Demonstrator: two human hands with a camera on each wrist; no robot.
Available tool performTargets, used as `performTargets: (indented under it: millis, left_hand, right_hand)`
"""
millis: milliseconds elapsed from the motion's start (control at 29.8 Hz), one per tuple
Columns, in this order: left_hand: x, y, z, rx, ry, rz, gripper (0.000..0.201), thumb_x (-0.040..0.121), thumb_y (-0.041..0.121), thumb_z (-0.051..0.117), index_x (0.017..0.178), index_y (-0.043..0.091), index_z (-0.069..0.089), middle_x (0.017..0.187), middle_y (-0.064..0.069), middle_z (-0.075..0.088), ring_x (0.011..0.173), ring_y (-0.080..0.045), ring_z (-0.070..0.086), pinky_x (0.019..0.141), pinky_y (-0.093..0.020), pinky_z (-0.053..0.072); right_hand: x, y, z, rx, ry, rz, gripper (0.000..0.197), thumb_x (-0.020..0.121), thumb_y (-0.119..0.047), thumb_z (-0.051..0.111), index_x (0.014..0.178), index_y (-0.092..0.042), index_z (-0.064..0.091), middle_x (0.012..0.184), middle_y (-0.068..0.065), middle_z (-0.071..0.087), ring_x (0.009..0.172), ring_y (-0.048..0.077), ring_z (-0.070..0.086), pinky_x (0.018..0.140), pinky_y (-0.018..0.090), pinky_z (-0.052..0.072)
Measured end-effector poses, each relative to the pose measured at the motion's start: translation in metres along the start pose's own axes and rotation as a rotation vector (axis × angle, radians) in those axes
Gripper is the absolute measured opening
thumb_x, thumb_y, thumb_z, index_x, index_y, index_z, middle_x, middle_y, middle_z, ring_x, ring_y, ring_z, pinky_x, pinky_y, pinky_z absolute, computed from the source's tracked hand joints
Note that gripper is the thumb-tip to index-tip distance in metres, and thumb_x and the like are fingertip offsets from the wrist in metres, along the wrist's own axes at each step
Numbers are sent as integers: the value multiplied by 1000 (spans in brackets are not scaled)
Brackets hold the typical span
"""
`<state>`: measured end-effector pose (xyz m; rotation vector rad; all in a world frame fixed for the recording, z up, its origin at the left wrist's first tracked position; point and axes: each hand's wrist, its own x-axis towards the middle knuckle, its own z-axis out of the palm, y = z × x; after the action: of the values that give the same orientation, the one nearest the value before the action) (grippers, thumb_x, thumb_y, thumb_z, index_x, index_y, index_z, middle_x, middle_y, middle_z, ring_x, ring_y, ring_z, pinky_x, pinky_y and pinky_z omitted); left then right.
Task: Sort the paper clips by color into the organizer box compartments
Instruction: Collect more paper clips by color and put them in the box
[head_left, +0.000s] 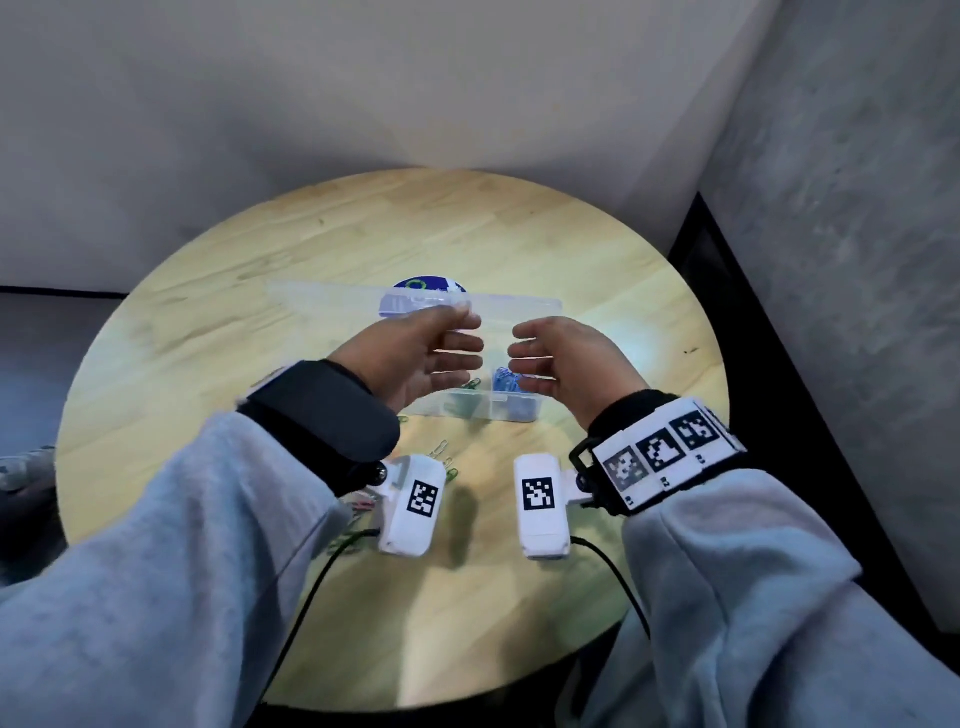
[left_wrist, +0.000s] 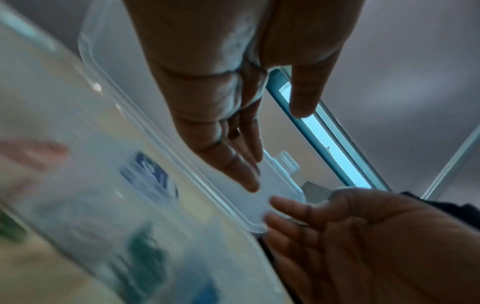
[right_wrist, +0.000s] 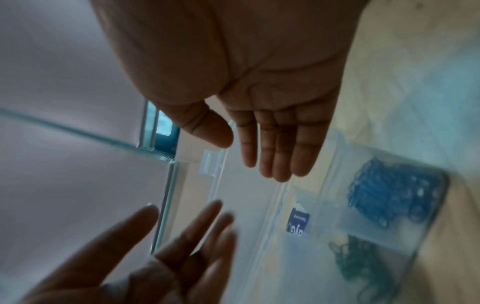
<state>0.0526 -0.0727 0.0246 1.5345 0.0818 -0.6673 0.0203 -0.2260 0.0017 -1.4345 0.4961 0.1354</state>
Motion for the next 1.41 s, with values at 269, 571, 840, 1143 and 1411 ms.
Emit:
performTargets:
  millis: [269,571,840,1143,1411]
  left_hand:
    - [-34,-42,-64,1041,111,-139,5,80,20,65,81,22,62,78,4,60,67,-14,53,65,-24,42]
    - [-33,-71,-54,1416,92,-212,15,76,21,69,88,16,61,79,-2,54,75,-21,48,54,-23,33]
    - [-16,-83,-48,1422,103,-192,34,72,32,74,98,12,65,99,-6,68,89,-22,61,67,-27,40]
    - [-11,-90,-47,1429,102,-238,22,75,27,70,92,13,70,96,-6,72,87,-22,65,65,-26,43]
    - [-11,-93,-50,1415,85,-242,12,74,24,66,81,14,66,78,-3,63,73,-21,58,62,-26,43]
  right_hand:
    - [-29,22,40,-1042,-286,-331,11,85,-18,53,88,-22,62,79,-9,57,79,13,54,69,24,43]
    - [-12,61,62,-1486,-342,-346,47,87,-6,49,128,-27,53,131,-4,50,119,19,51,84,28,41]
    - [-4,61,61,-1494,-339,-325,30,81,-4,57,105,-22,59,113,-1,54,104,19,54,72,26,38]
    - [-9,59,62,-1608,-415,-234,26,86,-19,57,107,-7,65,109,9,65,99,24,62,69,27,45]
    - [-14,58,61,-1619,-440,-220,23,85,-18,57,103,-6,65,105,9,66,95,25,63,66,28,46]
